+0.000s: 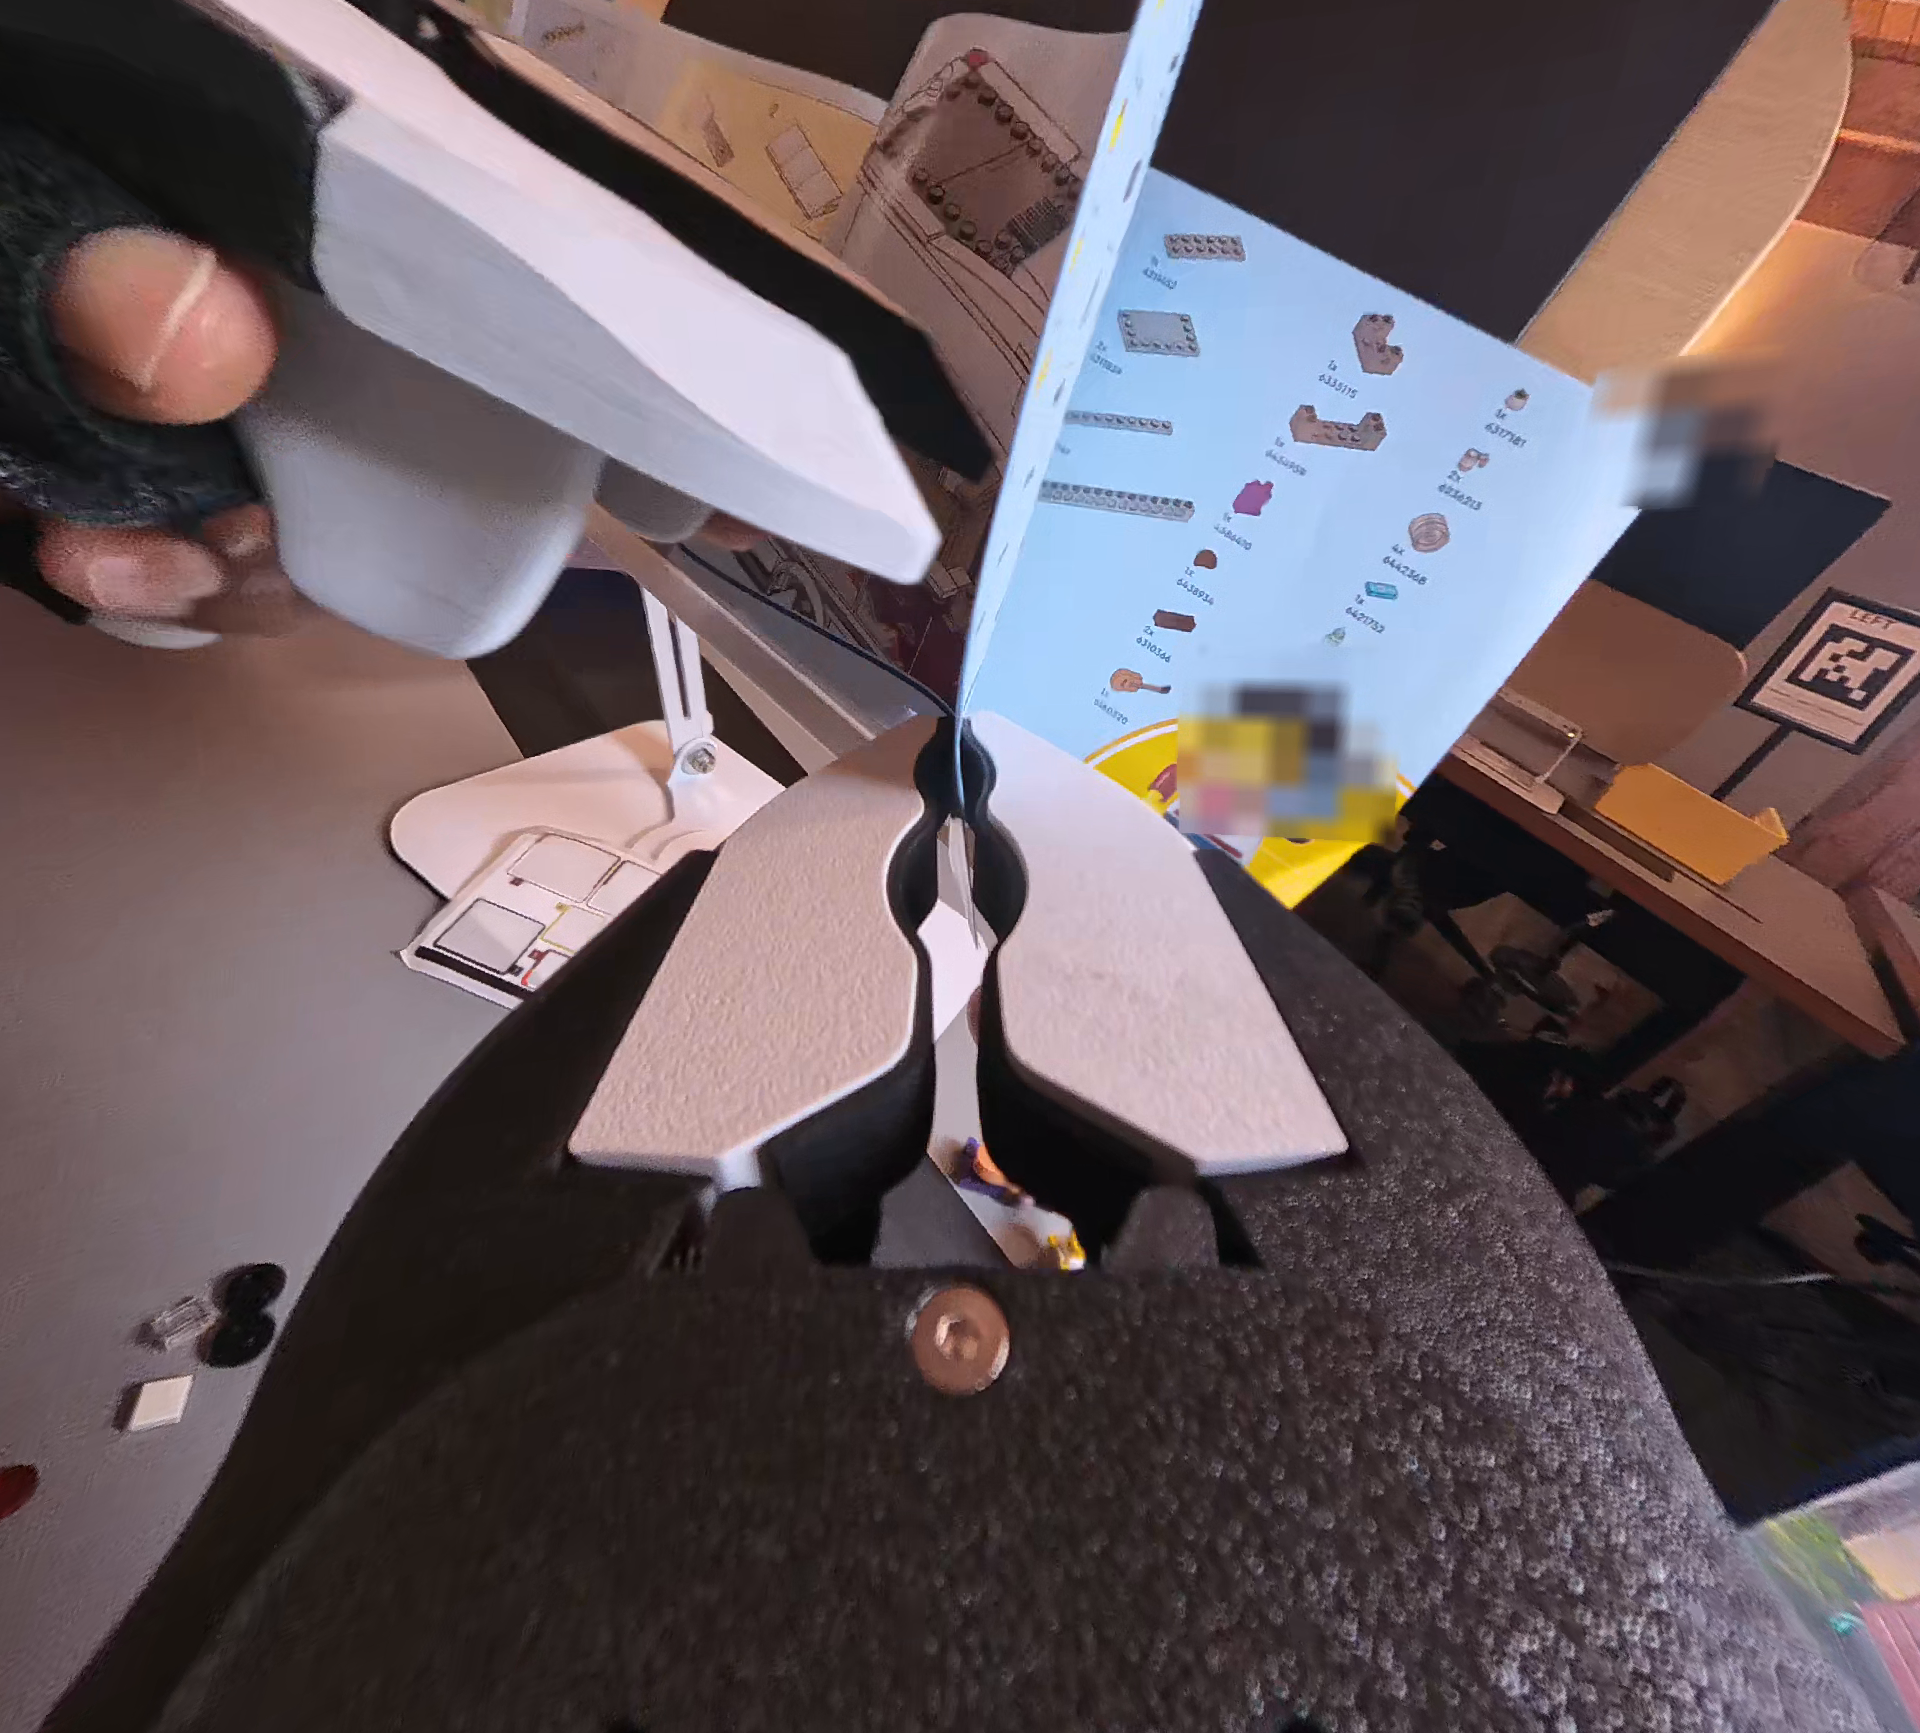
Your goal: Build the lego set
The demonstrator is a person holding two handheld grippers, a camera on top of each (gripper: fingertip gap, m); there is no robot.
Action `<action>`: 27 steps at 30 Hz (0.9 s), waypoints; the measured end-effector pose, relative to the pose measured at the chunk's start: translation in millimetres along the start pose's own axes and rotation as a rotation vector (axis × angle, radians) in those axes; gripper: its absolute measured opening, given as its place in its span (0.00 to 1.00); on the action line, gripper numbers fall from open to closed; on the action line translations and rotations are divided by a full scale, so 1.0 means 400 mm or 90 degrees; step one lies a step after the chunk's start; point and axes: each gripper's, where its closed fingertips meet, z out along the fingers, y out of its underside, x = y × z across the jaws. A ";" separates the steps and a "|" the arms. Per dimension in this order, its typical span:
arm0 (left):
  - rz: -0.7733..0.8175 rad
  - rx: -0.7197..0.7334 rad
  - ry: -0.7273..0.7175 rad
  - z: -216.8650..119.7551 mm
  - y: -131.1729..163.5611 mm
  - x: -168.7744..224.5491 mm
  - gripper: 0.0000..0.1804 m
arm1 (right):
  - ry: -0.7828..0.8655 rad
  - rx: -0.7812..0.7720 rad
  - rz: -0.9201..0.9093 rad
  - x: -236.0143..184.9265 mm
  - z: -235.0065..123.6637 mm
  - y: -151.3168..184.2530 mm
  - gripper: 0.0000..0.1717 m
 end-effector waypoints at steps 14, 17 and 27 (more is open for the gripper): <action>-0.051 0.023 0.084 0.023 -0.019 0.018 0.13 | -0.070 0.011 0.084 -0.001 -0.015 -0.003 0.00; -0.063 0.011 0.055 0.019 -0.004 -0.014 0.15 | -0.074 -0.005 0.111 0.011 -0.011 0.010 0.01; 0.109 -0.065 -0.251 -0.049 0.027 -0.192 0.12 | 0.192 -0.058 0.093 0.227 -0.016 -0.008 0.29</action>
